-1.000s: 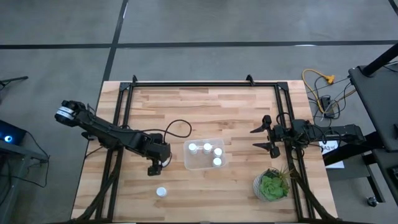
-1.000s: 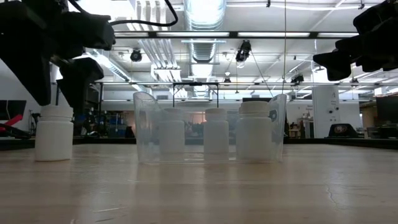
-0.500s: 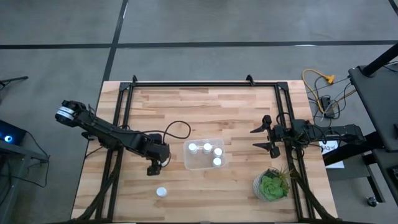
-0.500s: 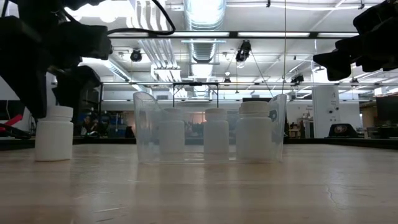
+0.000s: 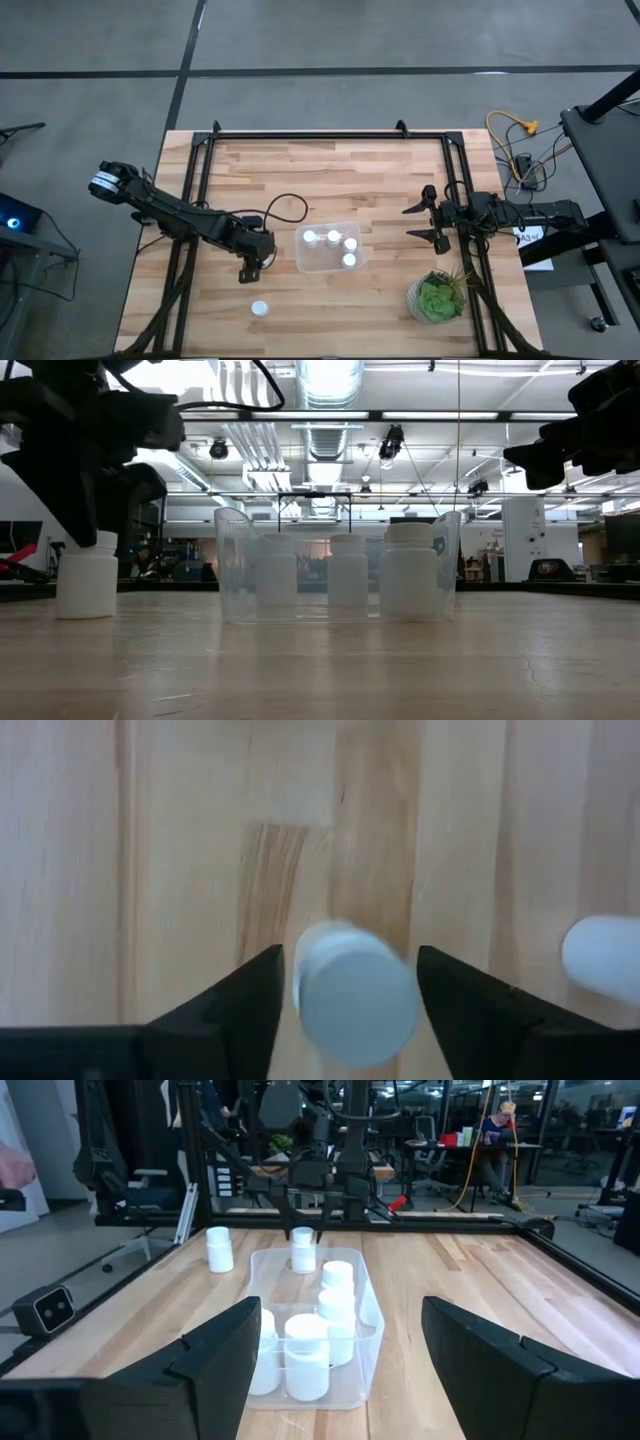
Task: Pick and place pill bottles into a basket
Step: Put the white medicine bottle into the transparent bin
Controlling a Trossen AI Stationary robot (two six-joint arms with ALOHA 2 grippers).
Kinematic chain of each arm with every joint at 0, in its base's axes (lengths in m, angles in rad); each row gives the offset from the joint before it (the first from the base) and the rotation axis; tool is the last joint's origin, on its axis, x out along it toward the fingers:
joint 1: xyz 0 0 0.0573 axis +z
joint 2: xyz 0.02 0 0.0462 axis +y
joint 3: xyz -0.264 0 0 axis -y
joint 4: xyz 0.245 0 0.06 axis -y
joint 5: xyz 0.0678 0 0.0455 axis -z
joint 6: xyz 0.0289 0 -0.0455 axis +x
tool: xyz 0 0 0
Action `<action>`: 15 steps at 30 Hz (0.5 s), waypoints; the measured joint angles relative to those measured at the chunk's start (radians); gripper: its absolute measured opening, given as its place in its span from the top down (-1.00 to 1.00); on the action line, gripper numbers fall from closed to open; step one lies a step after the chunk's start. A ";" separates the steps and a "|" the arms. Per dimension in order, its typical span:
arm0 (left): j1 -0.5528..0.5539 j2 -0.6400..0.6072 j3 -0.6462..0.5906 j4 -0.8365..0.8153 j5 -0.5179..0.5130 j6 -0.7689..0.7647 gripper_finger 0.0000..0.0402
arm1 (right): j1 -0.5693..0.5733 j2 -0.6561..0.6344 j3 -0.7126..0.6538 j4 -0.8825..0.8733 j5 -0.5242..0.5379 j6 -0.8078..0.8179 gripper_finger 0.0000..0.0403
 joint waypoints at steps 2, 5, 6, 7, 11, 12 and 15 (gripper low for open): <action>0.000 0.000 0.001 0.008 0.000 0.000 0.08 | 0.000 0.000 0.000 0.000 0.000 0.003 -0.32; 0.000 0.000 0.014 0.011 0.000 -0.007 0.26 | 0.000 0.000 0.000 0.000 0.000 0.006 -0.32; 0.000 0.000 0.017 0.011 0.000 -0.015 0.30 | 0.000 0.000 0.000 0.000 0.000 0.001 -0.32; 0.000 0.000 0.019 0.009 0.000 -0.022 0.32 | 0.000 0.000 0.000 0.000 0.000 0.000 -0.32; 0.000 0.000 0.025 0.008 0.003 -0.024 0.32 | 0.000 0.000 0.000 0.000 0.000 0.009 -0.32; 0.000 0.000 0.024 0.006 0.003 -0.024 0.32 | 0.000 0.000 0.000 0.000 0.000 0.006 -0.32; 0.000 0.000 0.028 0.000 0.004 -0.024 0.32 | 0.000 0.000 0.000 0.000 0.000 0.001 -0.32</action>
